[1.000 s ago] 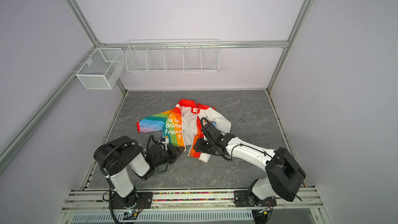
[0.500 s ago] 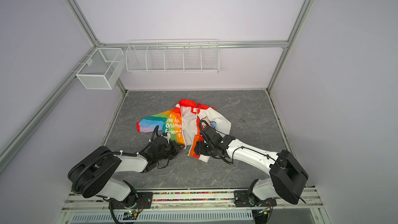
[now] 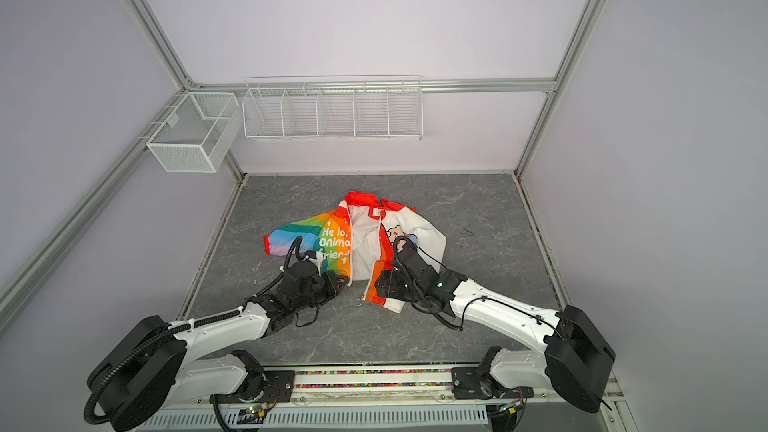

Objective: Zip up the jacket

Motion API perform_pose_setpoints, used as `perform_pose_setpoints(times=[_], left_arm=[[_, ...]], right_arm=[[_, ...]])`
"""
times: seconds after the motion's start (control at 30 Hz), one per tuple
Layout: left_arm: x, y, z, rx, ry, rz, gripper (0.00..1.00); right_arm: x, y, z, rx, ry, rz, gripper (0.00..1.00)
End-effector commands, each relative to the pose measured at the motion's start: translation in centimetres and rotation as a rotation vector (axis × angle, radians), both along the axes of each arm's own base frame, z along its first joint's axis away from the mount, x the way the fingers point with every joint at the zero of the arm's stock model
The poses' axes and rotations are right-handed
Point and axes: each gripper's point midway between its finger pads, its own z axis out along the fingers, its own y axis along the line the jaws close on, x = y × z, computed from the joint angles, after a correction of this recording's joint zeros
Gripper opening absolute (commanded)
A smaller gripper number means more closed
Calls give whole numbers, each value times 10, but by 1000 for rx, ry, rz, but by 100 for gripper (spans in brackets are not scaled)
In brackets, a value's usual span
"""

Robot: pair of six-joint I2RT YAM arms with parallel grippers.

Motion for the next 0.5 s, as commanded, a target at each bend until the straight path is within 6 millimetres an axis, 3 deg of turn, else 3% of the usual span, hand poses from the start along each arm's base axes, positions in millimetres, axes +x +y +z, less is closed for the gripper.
perform_pose_setpoints(times=[0.0,0.03,0.13,0.37,0.43,0.47], left_arm=[[-3,7,-11,47,-16,-6,0],[-3,7,-11,44,-23,-3,0],[-2,10,-8,44,-52,2,0],[-4,19,1,59,-104,16,0],[-5,21,2,62,-112,17,0],[-5,23,2,66,-113,19,0]], right_arm=[[2,-3,5,24,9,-53,100],[-2,-6,0,8,53,-69,90],[-7,6,-4,65,53,-27,89],[-20,23,-22,95,134,12,89],[-24,32,-26,116,159,25,97],[-26,37,-28,127,170,34,97]])
